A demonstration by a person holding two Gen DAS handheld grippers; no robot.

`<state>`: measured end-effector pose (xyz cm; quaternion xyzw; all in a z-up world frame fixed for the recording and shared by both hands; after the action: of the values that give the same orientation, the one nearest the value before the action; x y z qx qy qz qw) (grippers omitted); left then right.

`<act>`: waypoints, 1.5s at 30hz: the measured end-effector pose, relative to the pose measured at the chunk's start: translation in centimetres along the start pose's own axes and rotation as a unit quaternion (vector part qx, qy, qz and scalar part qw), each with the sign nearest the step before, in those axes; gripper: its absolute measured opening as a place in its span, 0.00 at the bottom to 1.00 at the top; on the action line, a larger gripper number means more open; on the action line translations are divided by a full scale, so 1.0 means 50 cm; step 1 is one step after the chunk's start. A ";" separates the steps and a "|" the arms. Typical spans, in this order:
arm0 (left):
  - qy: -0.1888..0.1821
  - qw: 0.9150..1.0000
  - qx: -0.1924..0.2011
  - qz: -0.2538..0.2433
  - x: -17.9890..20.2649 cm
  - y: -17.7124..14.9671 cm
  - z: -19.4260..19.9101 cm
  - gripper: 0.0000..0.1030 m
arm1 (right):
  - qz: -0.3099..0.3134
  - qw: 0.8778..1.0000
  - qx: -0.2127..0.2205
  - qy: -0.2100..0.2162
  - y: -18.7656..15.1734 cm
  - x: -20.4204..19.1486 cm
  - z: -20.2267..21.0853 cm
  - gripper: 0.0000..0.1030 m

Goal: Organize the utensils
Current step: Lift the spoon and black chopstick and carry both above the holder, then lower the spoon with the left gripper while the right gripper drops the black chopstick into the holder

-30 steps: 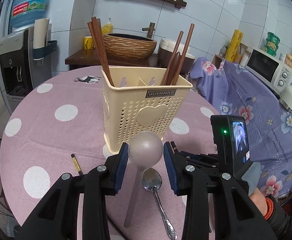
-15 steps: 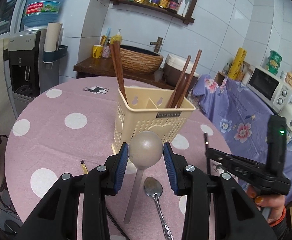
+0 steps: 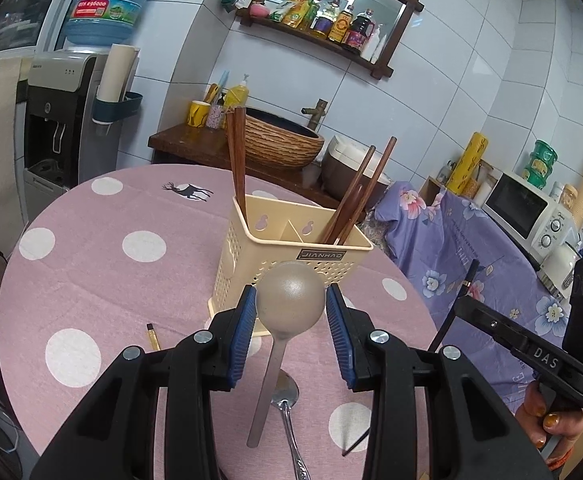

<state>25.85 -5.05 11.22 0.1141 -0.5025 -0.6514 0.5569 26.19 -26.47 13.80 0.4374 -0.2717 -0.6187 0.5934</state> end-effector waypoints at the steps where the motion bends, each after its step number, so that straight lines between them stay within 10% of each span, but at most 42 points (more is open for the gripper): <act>1: 0.000 1.000 0.002 0.001 0.000 0.001 0.002 0.35 | 0.003 1.000 0.002 -0.001 0.002 -0.003 0.004 0.08; 18: 0.003 0.999 0.045 0.004 0.011 0.093 0.024 0.35 | 0.015 0.999 0.030 0.026 0.120 -0.039 0.037 0.08; 31: -0.022 0.984 0.175 -0.031 0.098 0.290 0.026 0.35 | 0.031 0.988 0.149 -0.014 0.348 -0.085 0.047 0.08; 45: 0.002 0.995 0.101 0.005 0.026 0.172 -0.130 0.35 | 0.043 0.994 0.090 -0.052 0.246 -0.063 -0.137 0.08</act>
<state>35.24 -8.47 15.40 0.1680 -0.5652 -0.5945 0.5467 37.92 -23.97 21.79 0.4439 -0.3752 -0.5875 0.5630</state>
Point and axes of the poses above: each gripper's, at about its wrist camera, not at the fingertips, and z roughly against the way its jaws point, x to its right, y to its top, the point moved 1 cm from there along -z, roughly the way its jaws point, and after that the axes turned 3 degrees about z, right-handed, at the moved point
